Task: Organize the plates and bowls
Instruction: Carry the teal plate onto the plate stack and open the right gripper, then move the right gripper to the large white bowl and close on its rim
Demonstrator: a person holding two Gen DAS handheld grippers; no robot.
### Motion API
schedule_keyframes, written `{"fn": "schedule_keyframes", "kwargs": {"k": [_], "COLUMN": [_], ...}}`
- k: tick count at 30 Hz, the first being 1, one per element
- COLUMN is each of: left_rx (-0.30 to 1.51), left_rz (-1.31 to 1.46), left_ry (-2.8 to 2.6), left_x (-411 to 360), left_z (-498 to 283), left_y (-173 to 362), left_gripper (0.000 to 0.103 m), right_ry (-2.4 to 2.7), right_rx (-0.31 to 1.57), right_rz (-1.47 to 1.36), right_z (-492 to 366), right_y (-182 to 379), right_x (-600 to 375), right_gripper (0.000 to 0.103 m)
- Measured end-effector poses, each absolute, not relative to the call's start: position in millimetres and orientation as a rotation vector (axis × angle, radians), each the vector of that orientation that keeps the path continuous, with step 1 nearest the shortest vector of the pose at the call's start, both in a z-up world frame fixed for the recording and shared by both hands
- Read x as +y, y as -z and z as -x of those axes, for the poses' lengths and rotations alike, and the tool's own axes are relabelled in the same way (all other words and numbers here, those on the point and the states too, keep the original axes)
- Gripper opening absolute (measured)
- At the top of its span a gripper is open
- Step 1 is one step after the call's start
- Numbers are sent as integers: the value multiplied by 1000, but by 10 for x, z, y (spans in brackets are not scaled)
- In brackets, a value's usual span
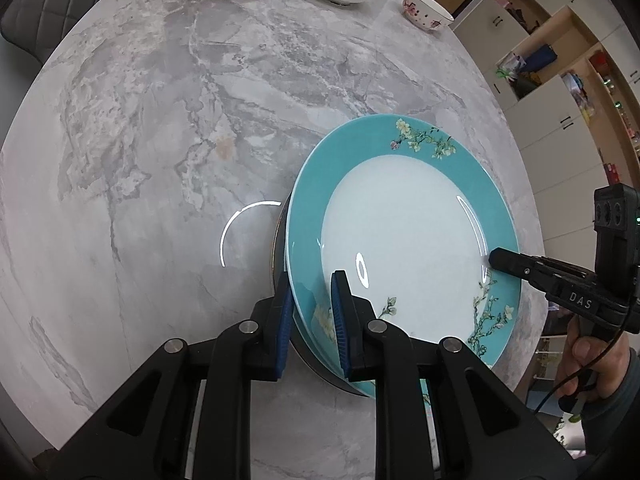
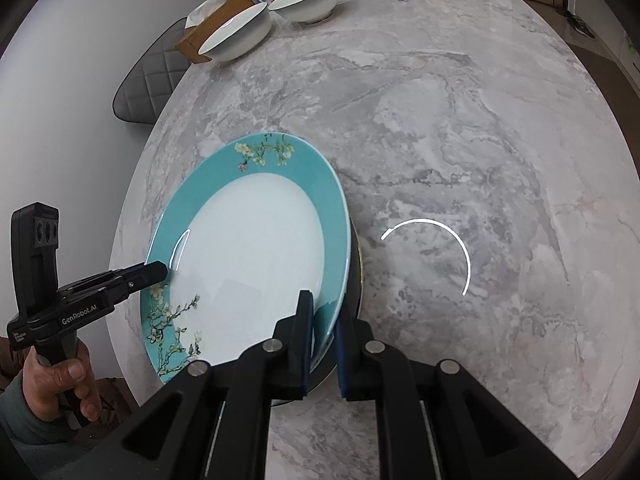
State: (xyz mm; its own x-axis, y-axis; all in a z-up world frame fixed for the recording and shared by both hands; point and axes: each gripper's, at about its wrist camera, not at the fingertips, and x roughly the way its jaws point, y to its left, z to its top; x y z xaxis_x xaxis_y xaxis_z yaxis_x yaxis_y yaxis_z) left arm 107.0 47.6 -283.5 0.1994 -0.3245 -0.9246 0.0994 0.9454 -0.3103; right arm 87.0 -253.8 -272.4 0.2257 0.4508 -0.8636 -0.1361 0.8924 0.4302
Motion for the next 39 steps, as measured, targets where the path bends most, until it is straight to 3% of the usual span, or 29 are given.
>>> {"fn": "schedule_keyframes", "kwargs": {"k": [19,21,22,23,24,26,28,30,31,32,33,39], "left_rx": [1317,1310,1305,1297,1283,1264,1252,1222,1199,1179,1155,1004], "left_rz": [169,167,171,181,197,221,259,321,345,356,361,330], "left_ry": [262,250,243,238,236,240,251,255,254,256,264,274], "left_x": [447,464,476,496,526,584,678,822,901,972,1028,1290], "left_z": [-1060,-1062,-1058,-1054,-1047,-1040,-1079,-1171,-1247,-1325,-1428,-2153], "left_y": [2810,2785,2769,2744,2705,2624,2524,2390,2305,2221,2137,1678], "left_gripper": [19,28,33,49,58,63,76,80,80,87,103,103], "right_ry": [-386,-375,-367,-358,-350,-331,-311,-308,-317,-325,-339,-488], "right_rx": [1296,1286,1277,1266,1256,1235,1208,1172,1153,1140,1115,1015], "right_rz": [-190,-177,-171,-167,-163,-160,-170,-208,-236,-254,-271,-393], "right_z": [-814,-804,-799,-795,-785,-779,-783,-832,-885,-952,-1047,-1895], "right_y": [2780,2746,2719,2684,2648,2567,2459,2305,2205,2111,1987,1428], "right_x": [-2439,-2429,-2426,-2423,-2424,-2458,-2526,-2615,-2658,-2682,-2695,-2568], "right_gripper": [19,35,50,61,65,79,85,88,94,101,102,103]}}
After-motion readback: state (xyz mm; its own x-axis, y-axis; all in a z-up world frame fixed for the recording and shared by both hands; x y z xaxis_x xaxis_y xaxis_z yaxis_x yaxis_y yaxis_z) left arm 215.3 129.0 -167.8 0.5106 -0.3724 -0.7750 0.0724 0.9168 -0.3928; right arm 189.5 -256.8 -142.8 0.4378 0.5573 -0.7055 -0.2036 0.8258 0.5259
